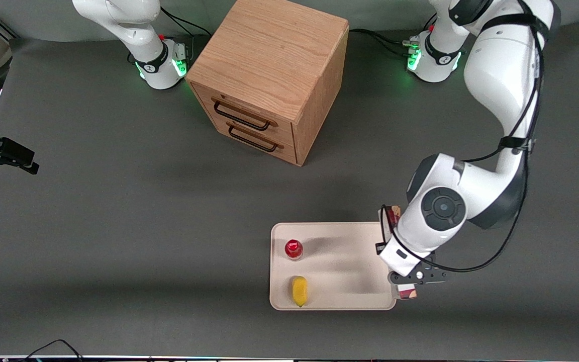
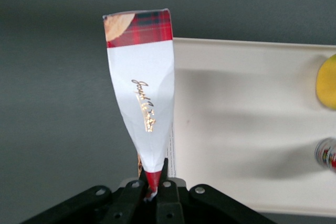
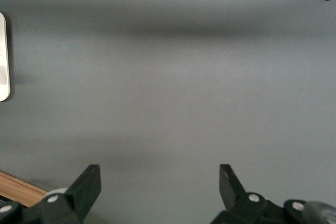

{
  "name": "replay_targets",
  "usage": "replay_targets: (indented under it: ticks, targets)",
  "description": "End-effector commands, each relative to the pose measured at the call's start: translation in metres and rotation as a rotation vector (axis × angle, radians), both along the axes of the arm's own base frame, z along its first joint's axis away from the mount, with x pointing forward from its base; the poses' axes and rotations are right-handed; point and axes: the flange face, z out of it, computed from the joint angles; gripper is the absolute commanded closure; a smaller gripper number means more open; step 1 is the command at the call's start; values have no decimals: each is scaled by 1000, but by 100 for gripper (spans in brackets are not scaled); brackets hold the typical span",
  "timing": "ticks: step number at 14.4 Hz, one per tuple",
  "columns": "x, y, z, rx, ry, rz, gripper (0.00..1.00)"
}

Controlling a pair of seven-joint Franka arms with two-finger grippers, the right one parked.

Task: Place red cookie box on tray
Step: 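Lower the box onto the tray beside the apple and open the gripper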

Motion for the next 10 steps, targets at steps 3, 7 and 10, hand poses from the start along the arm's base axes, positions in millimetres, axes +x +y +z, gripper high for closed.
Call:
replay_targets:
  ticks: [3,7,10]
  targets:
    - [2,-13,-36,6,-40,7,100]
    - [1,-18,-76,-1,-61,-24,100]
    - [-2,-21,-98,-4,-91,-55,100]
